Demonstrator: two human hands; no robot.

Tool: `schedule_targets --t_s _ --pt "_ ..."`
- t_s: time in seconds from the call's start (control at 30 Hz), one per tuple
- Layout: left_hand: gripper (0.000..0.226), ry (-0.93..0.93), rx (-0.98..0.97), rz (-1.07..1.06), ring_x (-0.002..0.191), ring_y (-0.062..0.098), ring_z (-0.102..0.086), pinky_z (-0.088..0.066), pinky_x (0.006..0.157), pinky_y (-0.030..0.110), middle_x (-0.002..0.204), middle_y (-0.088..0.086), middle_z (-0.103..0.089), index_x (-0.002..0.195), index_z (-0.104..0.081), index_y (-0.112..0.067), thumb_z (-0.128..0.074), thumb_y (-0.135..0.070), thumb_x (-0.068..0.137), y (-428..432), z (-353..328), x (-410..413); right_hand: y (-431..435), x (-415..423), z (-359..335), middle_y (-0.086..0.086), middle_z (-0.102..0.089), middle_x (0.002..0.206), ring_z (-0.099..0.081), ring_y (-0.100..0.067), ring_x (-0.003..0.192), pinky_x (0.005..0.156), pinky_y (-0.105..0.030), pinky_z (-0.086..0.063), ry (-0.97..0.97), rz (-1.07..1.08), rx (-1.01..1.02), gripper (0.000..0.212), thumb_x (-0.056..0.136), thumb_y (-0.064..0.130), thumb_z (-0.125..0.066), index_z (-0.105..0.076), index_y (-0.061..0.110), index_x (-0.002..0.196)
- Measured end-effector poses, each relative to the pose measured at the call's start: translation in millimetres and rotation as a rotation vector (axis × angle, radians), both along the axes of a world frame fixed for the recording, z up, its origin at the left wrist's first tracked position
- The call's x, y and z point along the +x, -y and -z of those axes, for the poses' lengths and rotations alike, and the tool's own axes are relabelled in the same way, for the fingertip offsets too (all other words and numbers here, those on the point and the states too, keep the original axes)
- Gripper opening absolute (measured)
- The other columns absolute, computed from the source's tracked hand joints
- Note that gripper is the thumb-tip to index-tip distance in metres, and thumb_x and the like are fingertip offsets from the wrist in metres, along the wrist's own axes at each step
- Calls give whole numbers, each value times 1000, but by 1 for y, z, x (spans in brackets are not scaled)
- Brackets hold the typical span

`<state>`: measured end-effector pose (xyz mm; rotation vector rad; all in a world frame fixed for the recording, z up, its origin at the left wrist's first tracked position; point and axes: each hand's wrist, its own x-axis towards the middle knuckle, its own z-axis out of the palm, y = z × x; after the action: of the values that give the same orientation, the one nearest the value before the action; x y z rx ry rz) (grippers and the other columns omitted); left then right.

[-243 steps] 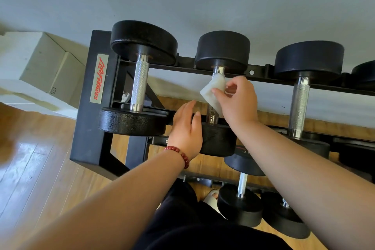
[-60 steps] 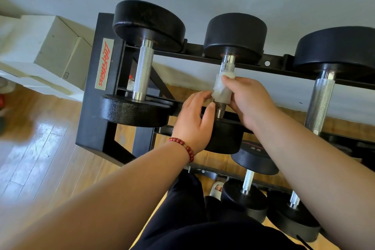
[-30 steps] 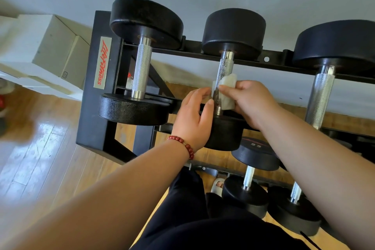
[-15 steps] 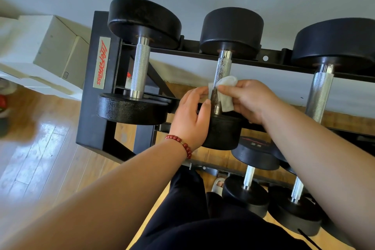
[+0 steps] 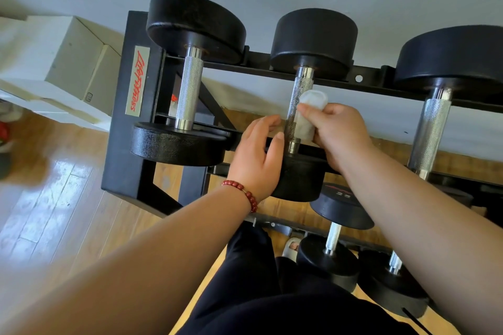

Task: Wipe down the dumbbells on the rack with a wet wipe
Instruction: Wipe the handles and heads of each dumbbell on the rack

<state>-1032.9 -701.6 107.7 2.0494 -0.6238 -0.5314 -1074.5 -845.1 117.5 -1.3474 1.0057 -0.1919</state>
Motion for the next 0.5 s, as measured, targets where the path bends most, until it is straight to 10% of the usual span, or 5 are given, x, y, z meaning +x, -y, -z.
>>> schedule_targets --t_s 0.2,0.5 --pt "48 -16 -10 8 124 2 -46 -41 106 29 134 -8 -51 137 -47 -22 -34 -38 94 -1 -1 1 -1 -10 -16 13 -61 74 -57 5 66 50 -3 -39 64 101 -203 17 88 35 -69 -63 30 73" --pt "39 -183 -103 -75 124 -1 -44 -34 107 15 138 -5 -49 139 -47 -19 -32 -30 105 -6 -11 14 -15 -7 -34 12 -64 93 -63 -4 83 60 -17 -50 86 112 -206 29 85 34 -71 -54 30 108"
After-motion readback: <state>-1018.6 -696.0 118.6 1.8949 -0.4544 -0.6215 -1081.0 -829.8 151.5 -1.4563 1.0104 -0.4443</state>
